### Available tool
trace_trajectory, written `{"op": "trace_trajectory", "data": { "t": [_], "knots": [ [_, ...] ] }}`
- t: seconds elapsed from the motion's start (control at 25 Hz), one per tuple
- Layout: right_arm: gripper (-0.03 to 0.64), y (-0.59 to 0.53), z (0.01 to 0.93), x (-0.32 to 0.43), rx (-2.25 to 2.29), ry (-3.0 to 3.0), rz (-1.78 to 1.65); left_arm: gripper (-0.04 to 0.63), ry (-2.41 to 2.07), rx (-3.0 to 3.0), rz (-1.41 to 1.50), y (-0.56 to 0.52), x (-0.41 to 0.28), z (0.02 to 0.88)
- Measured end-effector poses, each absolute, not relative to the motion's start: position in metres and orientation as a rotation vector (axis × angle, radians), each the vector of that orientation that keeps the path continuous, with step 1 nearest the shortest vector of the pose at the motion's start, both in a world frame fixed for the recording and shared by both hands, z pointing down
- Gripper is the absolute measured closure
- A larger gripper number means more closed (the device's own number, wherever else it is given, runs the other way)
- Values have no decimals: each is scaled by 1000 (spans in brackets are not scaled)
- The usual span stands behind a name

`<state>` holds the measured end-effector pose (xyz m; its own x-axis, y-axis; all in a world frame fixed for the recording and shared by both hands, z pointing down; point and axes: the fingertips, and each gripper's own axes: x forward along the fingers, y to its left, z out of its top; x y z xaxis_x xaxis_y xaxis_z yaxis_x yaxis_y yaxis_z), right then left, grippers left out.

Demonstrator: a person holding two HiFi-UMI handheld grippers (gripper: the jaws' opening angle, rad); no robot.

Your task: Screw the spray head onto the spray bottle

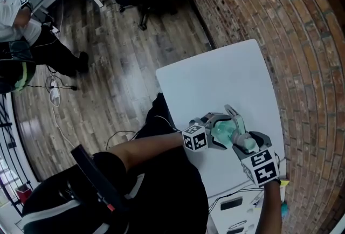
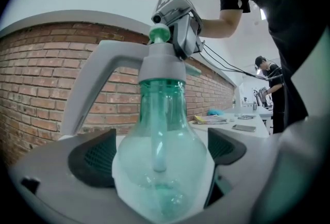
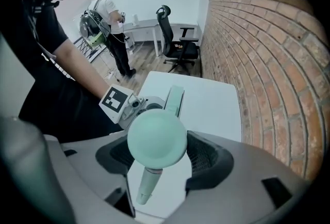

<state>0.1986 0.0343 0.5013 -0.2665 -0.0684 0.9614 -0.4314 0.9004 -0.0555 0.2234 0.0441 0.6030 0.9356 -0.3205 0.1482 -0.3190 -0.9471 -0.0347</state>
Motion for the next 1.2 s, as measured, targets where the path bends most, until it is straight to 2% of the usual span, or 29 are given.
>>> {"op": "trace_trajectory", "data": {
  "t": [0.4,0.48,0.64,0.76,1.2],
  "knots": [
    [339,35,501,197,457,-1833,382,54,522,-3074,-246,41,232,598],
    [339,37,493,194,418,-1836,292,61,501,-3063,-261,43,232,596],
    [339,37,473,187,212,-1780,-97,84,465,-3057,-268,44,231,593],
    [339,42,477,191,42,-1693,-222,84,434,-3054,-270,42,235,590],
    [342,36,495,198,73,-1707,-100,89,474,-3053,-243,33,243,588]
  ]
}}
